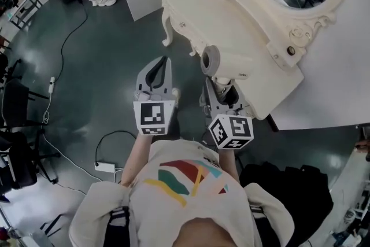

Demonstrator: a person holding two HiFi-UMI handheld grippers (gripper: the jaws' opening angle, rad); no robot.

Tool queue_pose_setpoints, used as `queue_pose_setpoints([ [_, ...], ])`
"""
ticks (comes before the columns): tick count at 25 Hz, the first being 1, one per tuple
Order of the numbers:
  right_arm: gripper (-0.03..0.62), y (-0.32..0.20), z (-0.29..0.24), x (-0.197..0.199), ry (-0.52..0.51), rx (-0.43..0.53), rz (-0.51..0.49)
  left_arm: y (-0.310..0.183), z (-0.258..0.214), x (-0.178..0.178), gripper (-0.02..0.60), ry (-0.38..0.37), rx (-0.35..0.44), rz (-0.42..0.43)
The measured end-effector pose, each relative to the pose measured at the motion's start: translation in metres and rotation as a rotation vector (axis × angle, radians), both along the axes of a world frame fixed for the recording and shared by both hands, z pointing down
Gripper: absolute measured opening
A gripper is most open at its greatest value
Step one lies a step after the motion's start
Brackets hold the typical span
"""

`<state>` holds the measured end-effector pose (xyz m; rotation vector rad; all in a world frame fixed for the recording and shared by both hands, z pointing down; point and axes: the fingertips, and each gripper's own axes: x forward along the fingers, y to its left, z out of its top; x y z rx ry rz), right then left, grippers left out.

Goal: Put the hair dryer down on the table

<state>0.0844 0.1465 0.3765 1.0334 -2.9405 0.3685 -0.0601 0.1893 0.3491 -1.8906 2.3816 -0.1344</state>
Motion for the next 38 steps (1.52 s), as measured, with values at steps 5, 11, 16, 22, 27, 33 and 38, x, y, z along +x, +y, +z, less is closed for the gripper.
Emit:
queue_pose_setpoints([
  [5, 0.222, -0.007, 0.004, -0.005, -0.013, -0.006, 0.012, -0.01, 0.001, -0.01, 0.006, -0.014, -0.016, 0.0],
  [11, 0.222, -0.018, 0.002, -0.013, -0.012, 0.005, 0.019, -0.027, 0.001, -0.013, 0.006, -0.02, -0.01, 0.027],
  [16, 0.222, -0.029, 0.006, -0.015, 0.002, 0.006, 0.035, -0.043, 0.01, -0.016, 0.006, -0.003, -0.014, 0.048],
  [22, 0.222, -0.046, 0.011, -0.019, 0.016, -0.005, 0.055, -0.062, 0.017, -0.021, 0.006, 0.028, -0.02, 0.072],
  [27, 0.222, -0.064, 0.013, -0.031, 0.014, -0.01, 0.06, -0.079, 0.019, -0.028, 0.006, 0.022, -0.028, 0.087],
  [33, 0.222, -0.096, 0.018, -0.052, 0.021, -0.018, 0.063, -0.108, 0.017, -0.045, 0.006, 0.018, -0.024, 0.092],
  [38, 0.222, -0.12, 0.018, -0.072, 0.029, -0.016, 0.059, -0.132, 0.019, -0.066, 0.006, 0.03, -0.027, 0.087],
])
